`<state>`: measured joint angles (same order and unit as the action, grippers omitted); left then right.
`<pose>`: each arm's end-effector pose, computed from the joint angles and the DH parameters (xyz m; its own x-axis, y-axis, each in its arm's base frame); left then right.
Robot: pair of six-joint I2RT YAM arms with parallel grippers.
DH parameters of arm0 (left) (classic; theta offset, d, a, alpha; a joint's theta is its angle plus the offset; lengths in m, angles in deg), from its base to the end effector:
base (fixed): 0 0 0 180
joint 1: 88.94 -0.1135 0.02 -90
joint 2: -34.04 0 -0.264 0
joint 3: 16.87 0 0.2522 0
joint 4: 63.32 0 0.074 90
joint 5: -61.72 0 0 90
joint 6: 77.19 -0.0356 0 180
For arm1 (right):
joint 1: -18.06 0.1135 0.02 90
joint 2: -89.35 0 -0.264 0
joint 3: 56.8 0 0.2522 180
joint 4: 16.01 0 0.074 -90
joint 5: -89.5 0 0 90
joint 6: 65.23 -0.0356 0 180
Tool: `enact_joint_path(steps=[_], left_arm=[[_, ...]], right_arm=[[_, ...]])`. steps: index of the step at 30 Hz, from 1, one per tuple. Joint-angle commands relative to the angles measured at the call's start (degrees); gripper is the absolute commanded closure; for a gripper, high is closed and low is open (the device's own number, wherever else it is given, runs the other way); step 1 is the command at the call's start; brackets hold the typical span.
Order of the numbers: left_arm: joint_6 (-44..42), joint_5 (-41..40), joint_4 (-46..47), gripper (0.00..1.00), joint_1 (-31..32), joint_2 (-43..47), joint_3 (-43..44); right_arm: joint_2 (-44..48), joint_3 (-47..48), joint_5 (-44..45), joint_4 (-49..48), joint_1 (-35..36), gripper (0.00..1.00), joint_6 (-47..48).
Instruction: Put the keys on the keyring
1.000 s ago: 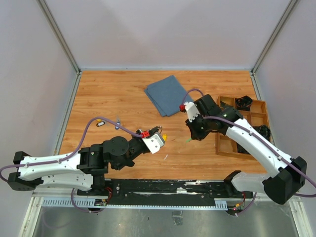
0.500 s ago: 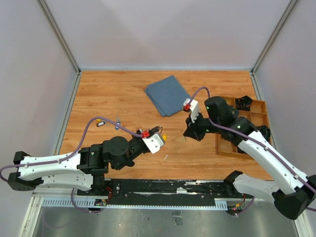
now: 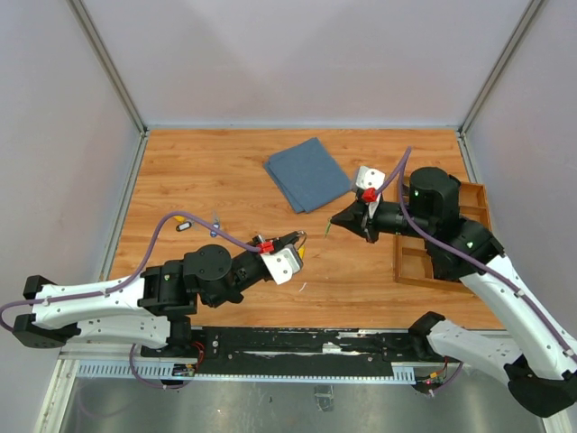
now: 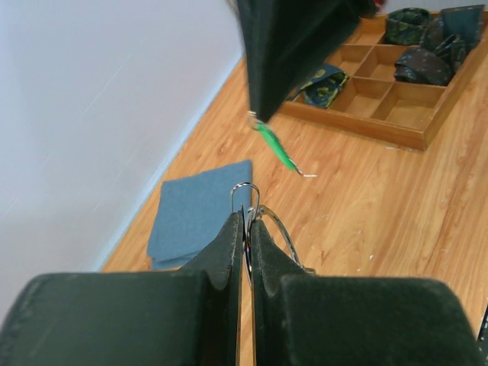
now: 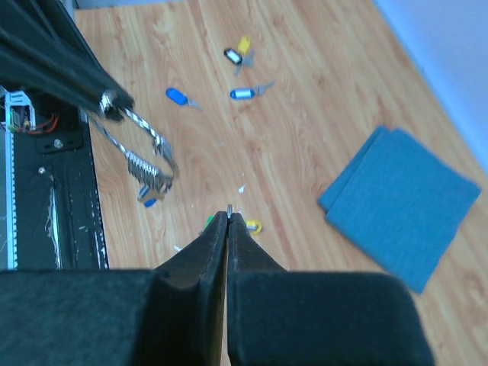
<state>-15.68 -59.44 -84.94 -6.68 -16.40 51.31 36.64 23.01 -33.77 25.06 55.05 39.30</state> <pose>0.0447 -0.1920 0.3868 0.3633 0.3579 -0.8602 0.6885 0.5189 0.5067 0.1362 0.1271 0.4134 0.0462 -0.2278 -0.9726 -0.9470 0.3000 -0.1153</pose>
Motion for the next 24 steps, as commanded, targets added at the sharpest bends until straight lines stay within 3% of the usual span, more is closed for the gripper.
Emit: enact_joint_path(steps=[1, 13, 24], left_arm=[[-3.0, 6.4, 0.3, 0.99, -0.2, 0.5, 2.8], [-7.8, 11.3, -5.2, 1.00, -0.2, -0.7, 5.6], [-9.2, 12.9, -6.6, 0.99, -0.2, -2.6, 7.1]], right_arm=[[-2.6, 8.5, -7.4, 3.0, 0.7, 0.99, 6.3], [-16.1, 28.2, -26.3, 25.1, 0.8, 1.00, 17.8], [-22.4, 35.1, -25.2, 37.3, 5.5, 0.99, 26.2]])
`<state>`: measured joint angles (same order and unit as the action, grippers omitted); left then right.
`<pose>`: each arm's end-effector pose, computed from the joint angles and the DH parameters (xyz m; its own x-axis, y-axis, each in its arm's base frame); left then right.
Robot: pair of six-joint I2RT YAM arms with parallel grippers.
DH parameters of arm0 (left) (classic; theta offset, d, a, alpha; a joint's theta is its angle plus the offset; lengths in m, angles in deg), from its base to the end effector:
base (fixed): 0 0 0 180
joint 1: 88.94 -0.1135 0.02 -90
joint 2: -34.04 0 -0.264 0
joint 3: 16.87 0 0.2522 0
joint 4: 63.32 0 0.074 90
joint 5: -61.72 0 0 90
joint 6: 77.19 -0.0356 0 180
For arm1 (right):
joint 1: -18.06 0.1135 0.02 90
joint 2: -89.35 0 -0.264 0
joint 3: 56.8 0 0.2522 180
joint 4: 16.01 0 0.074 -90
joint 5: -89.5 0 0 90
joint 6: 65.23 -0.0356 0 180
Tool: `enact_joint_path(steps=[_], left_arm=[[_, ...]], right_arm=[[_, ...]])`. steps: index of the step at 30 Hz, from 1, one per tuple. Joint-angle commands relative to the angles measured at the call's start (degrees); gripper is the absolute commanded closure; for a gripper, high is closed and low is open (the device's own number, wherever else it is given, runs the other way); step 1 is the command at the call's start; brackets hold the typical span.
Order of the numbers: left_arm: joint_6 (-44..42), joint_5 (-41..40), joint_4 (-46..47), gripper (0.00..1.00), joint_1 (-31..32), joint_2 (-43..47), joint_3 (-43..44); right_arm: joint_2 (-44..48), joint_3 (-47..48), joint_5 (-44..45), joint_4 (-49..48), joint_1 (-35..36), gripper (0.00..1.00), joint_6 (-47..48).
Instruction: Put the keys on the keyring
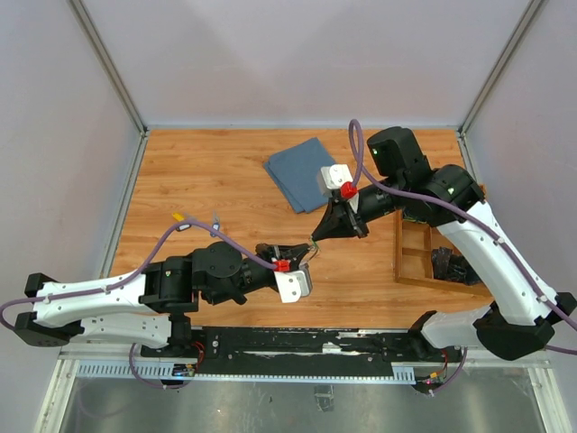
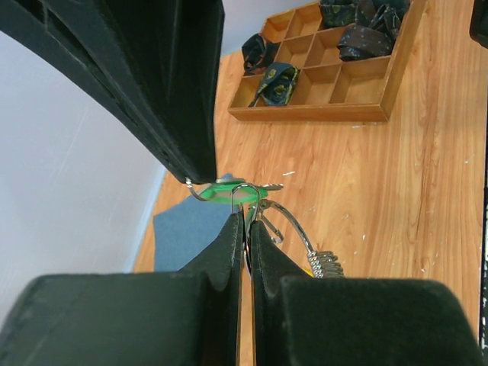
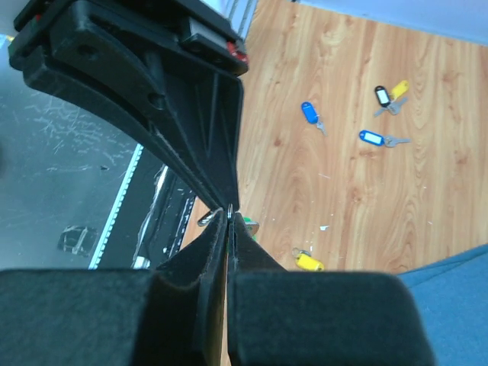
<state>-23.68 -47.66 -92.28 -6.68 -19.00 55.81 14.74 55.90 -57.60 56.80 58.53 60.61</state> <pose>0.0393 -0.2015 0.3918 0.5121 0.3975 -0.7614 0.7290 0.2676 0.6300 0.1519 0.1689 0.4705 0.1626 -0.2794 -0.9463 -0.9651 -0.2446 -0.0936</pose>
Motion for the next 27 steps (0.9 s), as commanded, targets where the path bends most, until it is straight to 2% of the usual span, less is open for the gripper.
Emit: enact_joint_path(steps=[1, 27], left_arm=[[-1.3, 1.2, 0.6, 0.99, -0.2, 0.0, 2.6], [-0.7, 4.1, -1.8, 1.00, -0.1, -0.9, 4.0]], right_arm=[[-0.7, 2.4, -1.3, 6.0, 2.4, 1.00, 5.3], [-5.0, 5.6, -2.8, 13.8, 4.2, 1.00, 10.7]])
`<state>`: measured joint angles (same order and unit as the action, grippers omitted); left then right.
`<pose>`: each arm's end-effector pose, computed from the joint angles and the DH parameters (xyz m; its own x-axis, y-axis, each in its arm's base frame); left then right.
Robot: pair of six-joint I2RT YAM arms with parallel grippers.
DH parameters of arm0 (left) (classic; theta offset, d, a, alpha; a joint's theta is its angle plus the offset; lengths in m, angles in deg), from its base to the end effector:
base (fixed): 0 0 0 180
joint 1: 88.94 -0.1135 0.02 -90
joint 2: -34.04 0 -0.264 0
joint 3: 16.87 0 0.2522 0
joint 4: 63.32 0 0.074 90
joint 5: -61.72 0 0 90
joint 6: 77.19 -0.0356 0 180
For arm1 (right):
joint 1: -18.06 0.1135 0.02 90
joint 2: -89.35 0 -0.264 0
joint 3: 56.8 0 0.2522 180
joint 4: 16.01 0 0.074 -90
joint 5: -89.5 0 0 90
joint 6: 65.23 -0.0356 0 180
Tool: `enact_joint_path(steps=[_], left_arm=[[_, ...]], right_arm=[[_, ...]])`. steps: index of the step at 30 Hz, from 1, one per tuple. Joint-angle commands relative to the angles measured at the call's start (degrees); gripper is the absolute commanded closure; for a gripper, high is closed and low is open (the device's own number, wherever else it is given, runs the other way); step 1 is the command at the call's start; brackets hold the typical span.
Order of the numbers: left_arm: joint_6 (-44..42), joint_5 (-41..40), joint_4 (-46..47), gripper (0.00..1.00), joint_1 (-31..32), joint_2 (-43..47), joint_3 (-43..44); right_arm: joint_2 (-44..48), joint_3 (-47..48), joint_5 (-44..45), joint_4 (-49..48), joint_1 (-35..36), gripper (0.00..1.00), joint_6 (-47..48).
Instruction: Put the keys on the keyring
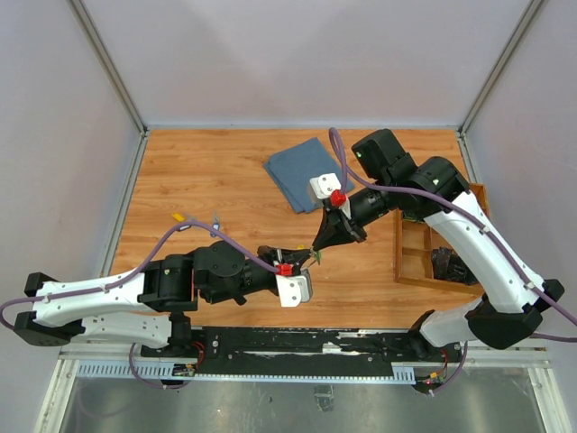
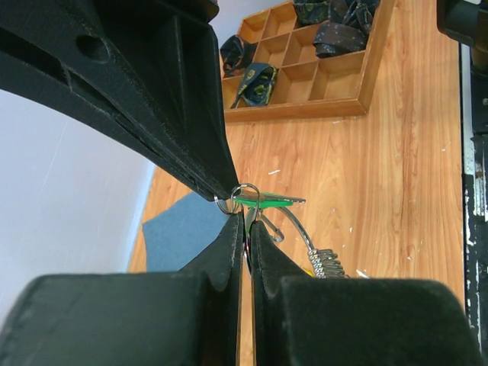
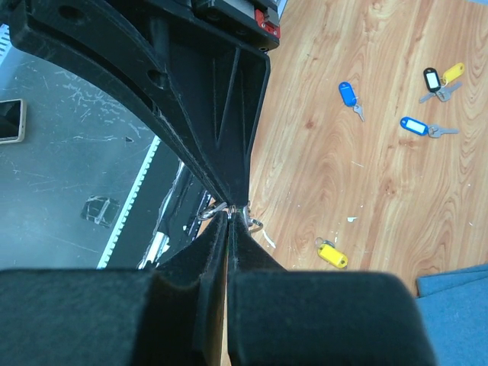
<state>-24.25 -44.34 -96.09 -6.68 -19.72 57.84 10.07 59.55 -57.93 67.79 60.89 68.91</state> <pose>0.0374 -0.2022 0.3944 0.5299 0.4017 -0.7469 0.7474 0.1951 0.6351 0.1527 0.1824 0.4571 0.1667 -0.3567 -0.9192 -0.9385 -0.3432 -0.0370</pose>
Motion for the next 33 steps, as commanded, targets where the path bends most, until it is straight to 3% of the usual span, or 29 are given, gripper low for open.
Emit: enact_joint_path(steps=[1, 13, 33], left_arm=[[0.0, 0.8, 2.0, 1.00, -0.1, -0.2, 2.0], [0.2, 1.7, 2.0, 0.99, 0.0, -0.4, 1.8], [0.0, 1.8, 2.2, 0.99, 0.3, -0.6, 1.9]], right_arm=[[-0.4, 2.1, -2.7, 3.0, 1.8, 1.00, 2.6], [1.0, 1.9, -1.8, 0.9, 1.8, 0.99, 1.2], [-1.7, 2.9, -2.6, 7.1, 2.5, 0.99, 4.2]])
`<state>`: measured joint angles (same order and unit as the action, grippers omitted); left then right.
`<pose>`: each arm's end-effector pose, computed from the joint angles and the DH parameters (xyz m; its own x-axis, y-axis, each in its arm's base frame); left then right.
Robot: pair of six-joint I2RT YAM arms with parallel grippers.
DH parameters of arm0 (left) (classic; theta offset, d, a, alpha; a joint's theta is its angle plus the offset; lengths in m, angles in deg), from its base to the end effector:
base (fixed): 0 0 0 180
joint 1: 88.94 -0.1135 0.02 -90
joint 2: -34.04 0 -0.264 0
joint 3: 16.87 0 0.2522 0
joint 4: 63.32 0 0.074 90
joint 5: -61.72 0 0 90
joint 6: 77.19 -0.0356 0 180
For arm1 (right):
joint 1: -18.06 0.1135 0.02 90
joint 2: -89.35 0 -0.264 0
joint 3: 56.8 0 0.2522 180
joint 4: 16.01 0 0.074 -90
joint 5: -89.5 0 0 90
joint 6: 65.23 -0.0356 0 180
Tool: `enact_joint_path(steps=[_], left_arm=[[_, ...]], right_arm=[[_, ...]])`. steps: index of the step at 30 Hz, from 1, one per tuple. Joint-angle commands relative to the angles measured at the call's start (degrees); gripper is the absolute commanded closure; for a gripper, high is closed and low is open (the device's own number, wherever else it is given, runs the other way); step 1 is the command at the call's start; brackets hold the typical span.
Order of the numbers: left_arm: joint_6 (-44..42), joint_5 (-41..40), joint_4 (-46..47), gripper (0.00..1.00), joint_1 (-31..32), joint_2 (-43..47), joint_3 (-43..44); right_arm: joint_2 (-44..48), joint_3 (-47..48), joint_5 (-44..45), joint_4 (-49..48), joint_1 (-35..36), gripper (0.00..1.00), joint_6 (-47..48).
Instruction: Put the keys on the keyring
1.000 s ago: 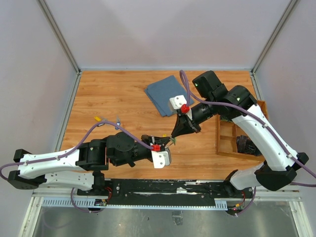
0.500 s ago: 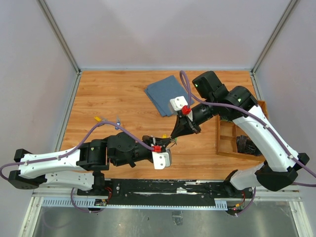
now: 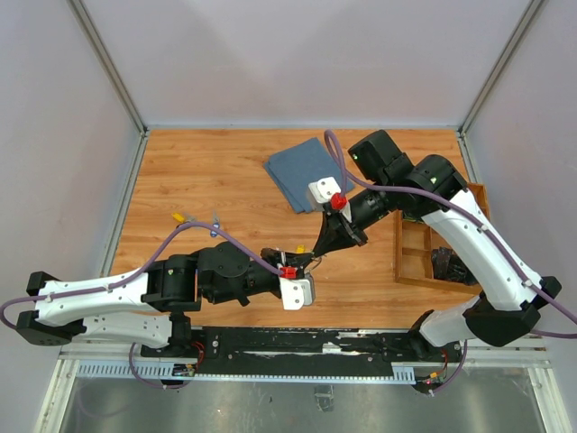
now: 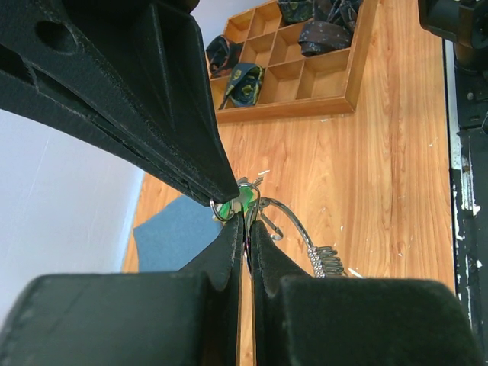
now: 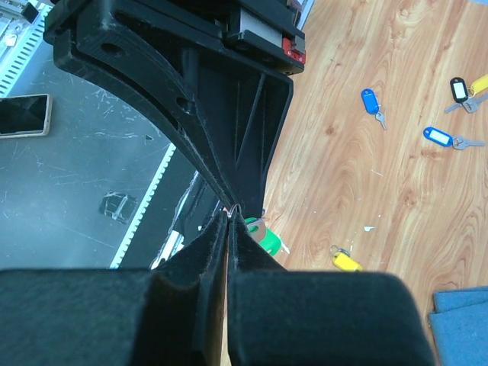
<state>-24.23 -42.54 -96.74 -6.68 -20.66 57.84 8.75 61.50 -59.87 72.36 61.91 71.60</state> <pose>0.0370 -0.2069 0.3901 0.5341 0.4051 -0.7420 0.7596 0.1553 0.6315 0.1481 0.1848 0.4569 0.1626 -0.3590 -0.9190 -0.9174 -0.3979 -0.0069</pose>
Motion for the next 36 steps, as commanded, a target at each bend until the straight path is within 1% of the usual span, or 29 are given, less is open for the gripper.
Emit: enact_joint_path(steps=[1, 17, 36], left_arm=[[-0.1, 0.0, 3.0, 0.99, 0.3, 0.4, 1.8], [-0.4, -0.7, 3.1, 1.00, 0.4, 0.8, 1.5], [-0.9, -1.6, 3.4, 1.00, 0.4, 1.5, 1.0]], right_arm=[[-0.6, 0.9, -0.6, 2.4, 1.6, 0.99, 1.5], [-1.5, 1.4, 0.9, 4.4, 2.3, 0.97, 1.4], [-1.6, 2.7, 0.7, 8.0, 2.5, 0.94, 1.4]])
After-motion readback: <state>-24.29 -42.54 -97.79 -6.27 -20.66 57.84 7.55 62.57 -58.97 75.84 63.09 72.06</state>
